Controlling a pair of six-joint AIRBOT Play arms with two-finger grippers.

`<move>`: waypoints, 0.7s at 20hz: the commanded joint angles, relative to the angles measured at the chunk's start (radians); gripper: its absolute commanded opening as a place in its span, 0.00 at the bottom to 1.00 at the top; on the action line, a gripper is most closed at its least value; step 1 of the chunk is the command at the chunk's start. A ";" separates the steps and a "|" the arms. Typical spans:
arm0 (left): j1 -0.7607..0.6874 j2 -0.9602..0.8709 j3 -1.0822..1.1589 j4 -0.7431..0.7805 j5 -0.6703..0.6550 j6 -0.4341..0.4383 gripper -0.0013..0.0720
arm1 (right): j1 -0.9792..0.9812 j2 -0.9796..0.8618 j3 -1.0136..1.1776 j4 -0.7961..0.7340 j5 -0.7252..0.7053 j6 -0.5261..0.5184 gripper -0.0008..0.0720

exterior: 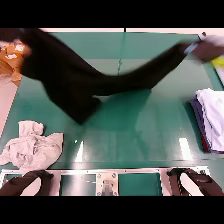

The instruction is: Fold the shirts.

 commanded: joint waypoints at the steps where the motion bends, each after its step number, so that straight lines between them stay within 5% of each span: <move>1: 0.000 0.146 0.188 0.017 0.061 0.007 0.05 | -0.119 0.151 0.311 -0.032 0.016 0.014 0.03; 6: 0.000 0.212 0.264 0.015 0.019 0.005 0.05 | -0.203 0.177 0.449 -0.101 0.019 0.128 0.03; 11: 0.000 0.092 0.261 -0.018 -0.124 -0.082 0.05 | -0.203 0.067 0.274 -0.088 0.059 0.140 0.03; 14: 0.000 -0.084 0.261 -0.177 -0.172 -0.085 0.05 | -0.201 -0.068 0.137 -0.086 0.057 0.108 0.03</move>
